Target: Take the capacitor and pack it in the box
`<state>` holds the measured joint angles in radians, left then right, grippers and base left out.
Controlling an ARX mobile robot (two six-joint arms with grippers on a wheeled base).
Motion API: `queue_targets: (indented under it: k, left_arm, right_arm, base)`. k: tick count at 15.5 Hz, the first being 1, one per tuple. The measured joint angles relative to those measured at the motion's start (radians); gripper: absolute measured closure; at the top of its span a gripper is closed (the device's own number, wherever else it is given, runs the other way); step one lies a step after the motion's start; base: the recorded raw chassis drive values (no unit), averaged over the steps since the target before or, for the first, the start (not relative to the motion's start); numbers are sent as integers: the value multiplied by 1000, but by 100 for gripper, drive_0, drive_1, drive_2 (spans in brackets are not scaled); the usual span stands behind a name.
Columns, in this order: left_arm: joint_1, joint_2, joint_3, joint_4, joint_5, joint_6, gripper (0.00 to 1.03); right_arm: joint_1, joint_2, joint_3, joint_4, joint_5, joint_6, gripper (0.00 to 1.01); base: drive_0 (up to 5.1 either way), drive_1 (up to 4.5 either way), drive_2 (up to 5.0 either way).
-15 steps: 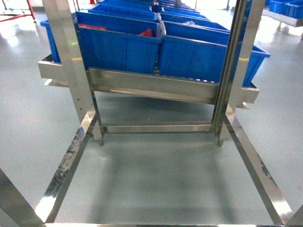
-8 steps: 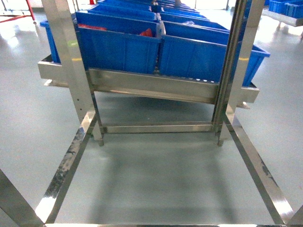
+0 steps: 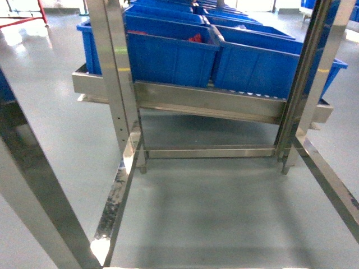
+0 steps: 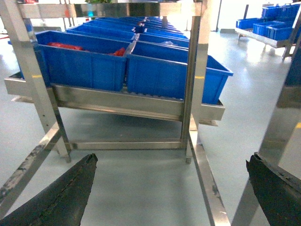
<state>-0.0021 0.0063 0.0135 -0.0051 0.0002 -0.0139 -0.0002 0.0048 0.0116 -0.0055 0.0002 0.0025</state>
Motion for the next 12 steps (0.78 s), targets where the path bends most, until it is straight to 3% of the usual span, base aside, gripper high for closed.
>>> queue_targets:
  k: [12]
  left_arm:
    - [0,0,0,-2,-1,0,59]
  right_arm:
    - [0,0,0,2,0,0,3]
  base:
    - [0,0,0]
